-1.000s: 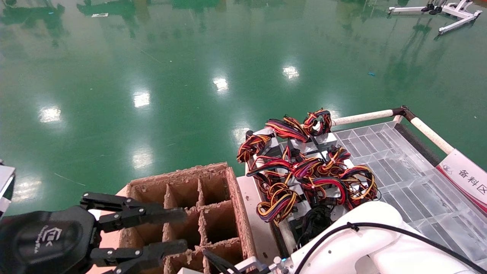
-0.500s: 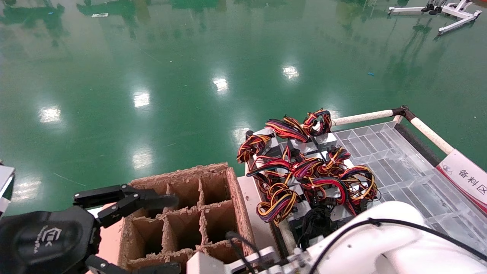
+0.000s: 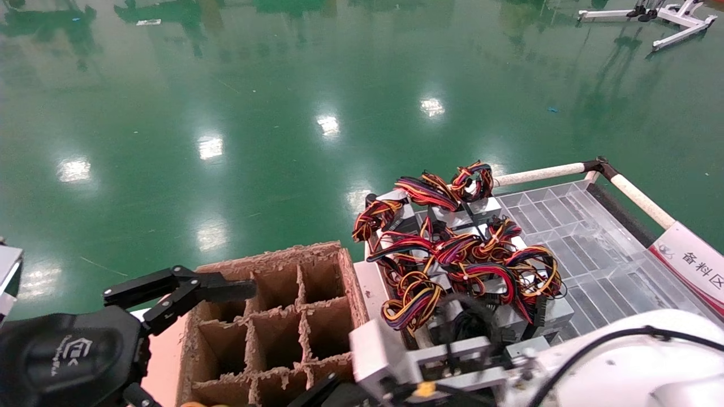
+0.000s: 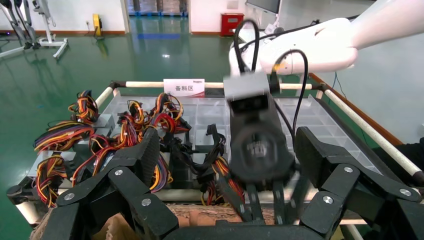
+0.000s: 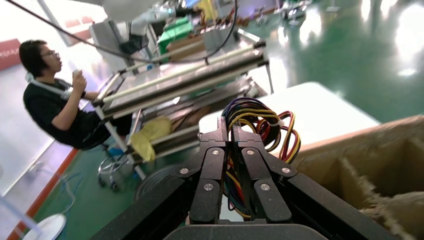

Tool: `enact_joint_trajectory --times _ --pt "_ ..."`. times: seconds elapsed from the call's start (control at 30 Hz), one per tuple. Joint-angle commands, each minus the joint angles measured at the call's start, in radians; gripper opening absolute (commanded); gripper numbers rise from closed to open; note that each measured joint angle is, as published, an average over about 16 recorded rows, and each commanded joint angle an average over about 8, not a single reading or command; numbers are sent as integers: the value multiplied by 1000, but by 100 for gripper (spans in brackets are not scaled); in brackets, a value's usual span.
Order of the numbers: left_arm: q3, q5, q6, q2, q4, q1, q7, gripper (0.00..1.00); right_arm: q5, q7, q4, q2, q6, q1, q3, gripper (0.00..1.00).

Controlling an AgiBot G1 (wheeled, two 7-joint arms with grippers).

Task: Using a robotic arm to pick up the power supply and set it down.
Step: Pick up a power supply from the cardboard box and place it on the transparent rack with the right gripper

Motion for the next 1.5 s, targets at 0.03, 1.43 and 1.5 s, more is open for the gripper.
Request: enact_joint_trajectory --times 0.03,1.43,1.5 --pt "0 0 0 0 0 0 0 100 32 -3 19 27 2 -4 8 0" --pt "0 0 0 0 0 0 0 100 236 12 227 663 41 163 210 0" --pt "0 0 0 0 0 0 0 100 218 13 215 689 36 174 210 0"
